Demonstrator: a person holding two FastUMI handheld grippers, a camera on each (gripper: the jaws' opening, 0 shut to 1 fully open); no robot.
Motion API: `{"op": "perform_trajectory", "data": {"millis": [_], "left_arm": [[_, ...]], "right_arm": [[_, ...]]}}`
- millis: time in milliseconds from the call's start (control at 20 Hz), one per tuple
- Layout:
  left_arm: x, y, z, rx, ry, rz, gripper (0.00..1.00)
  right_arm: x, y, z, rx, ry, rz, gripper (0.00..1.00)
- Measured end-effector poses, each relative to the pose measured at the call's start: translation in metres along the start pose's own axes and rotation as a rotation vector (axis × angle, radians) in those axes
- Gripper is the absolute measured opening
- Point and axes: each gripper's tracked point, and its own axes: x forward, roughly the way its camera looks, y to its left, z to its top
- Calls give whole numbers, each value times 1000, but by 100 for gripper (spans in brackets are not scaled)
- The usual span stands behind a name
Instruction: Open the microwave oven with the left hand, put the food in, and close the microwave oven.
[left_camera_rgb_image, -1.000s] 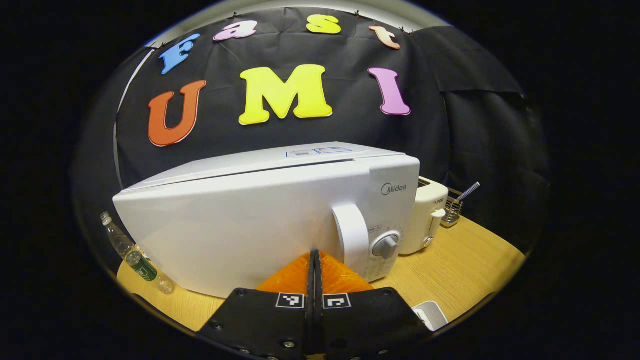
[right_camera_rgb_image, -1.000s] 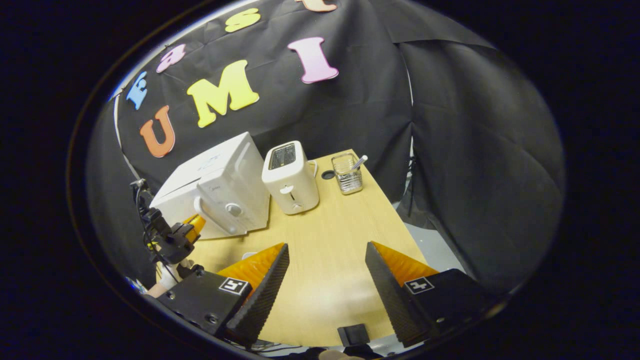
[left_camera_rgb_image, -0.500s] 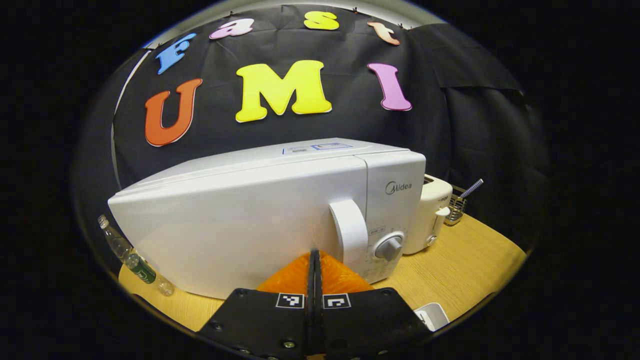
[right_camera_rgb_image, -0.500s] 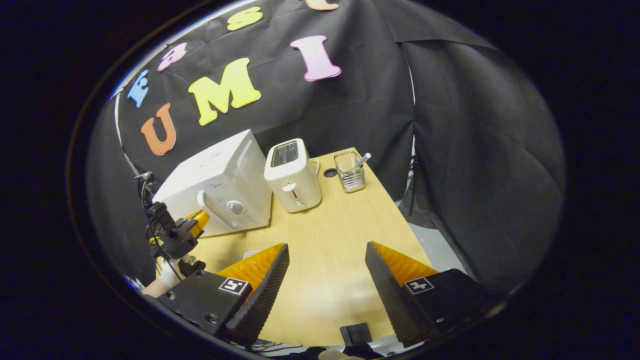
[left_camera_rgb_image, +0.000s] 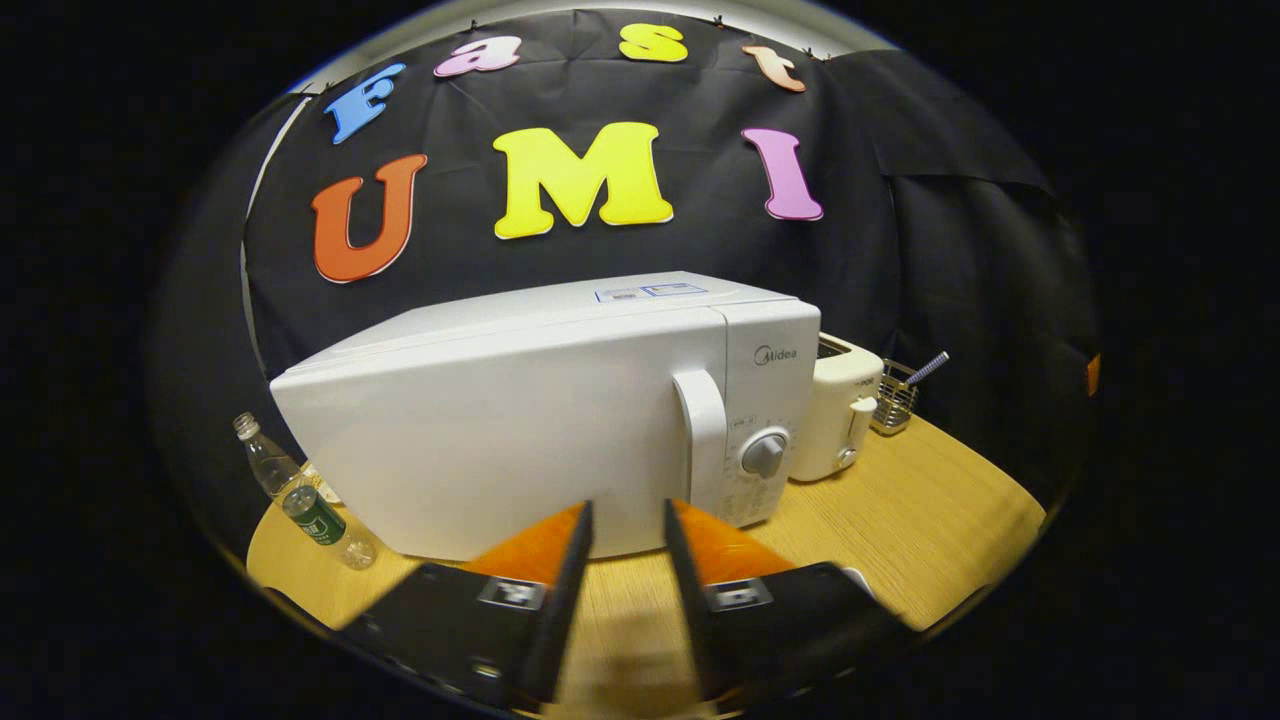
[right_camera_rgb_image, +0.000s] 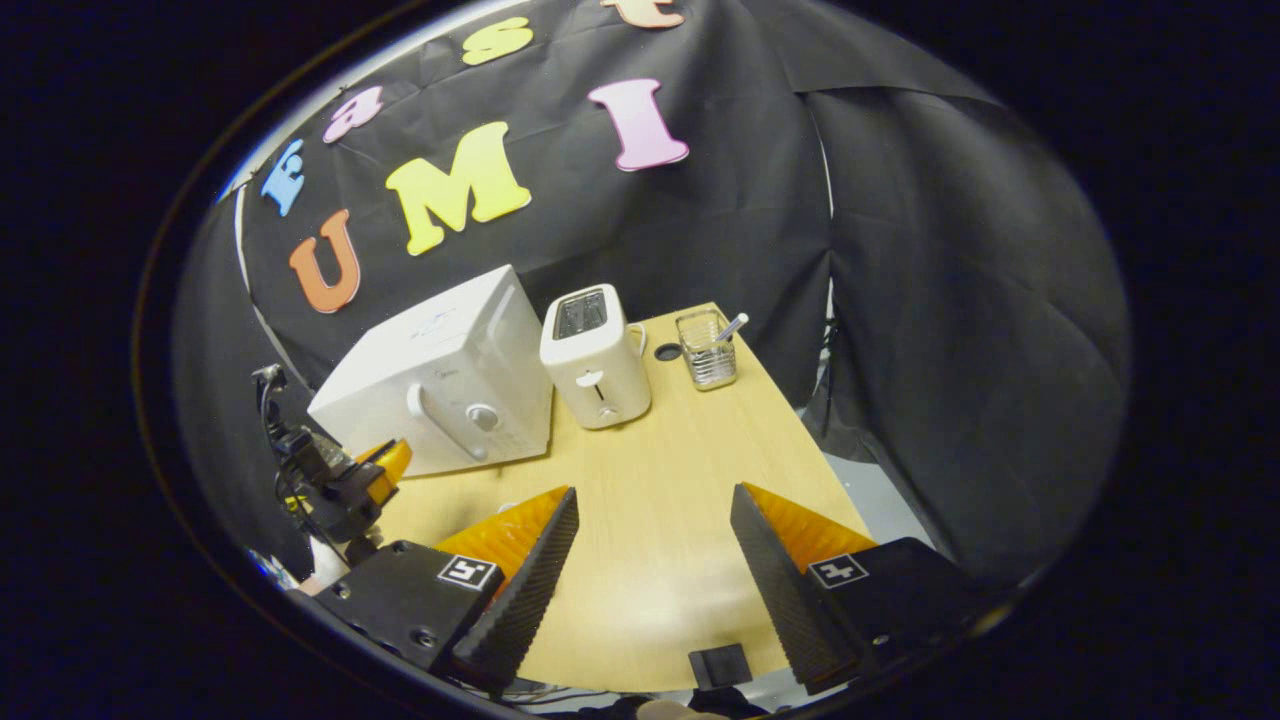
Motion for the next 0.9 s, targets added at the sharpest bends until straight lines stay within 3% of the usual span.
{"op": "perform_trajectory", "data": {"millis": [50, 100, 450, 700, 900], "left_arm": [[-11, 7, 3, 7, -15, 19, 85], [-21, 12, 5, 15, -17, 27, 93], [-110, 28, 37, -49, -53, 52, 95], [-184, 51, 89, -76, -138, 84, 95], [-235, 71, 127, -80, -202, 107, 95]], "right_arm": [[-1, 2, -2, -7, -4, -4, 98], [-2, 5, -3, -15, -12, -2, 98], [-34, 50, -3, -97, -88, 10, 98], [-78, 92, 22, -159, -234, 33, 98], [-114, 134, 48, -143, -340, 90, 98]]}}
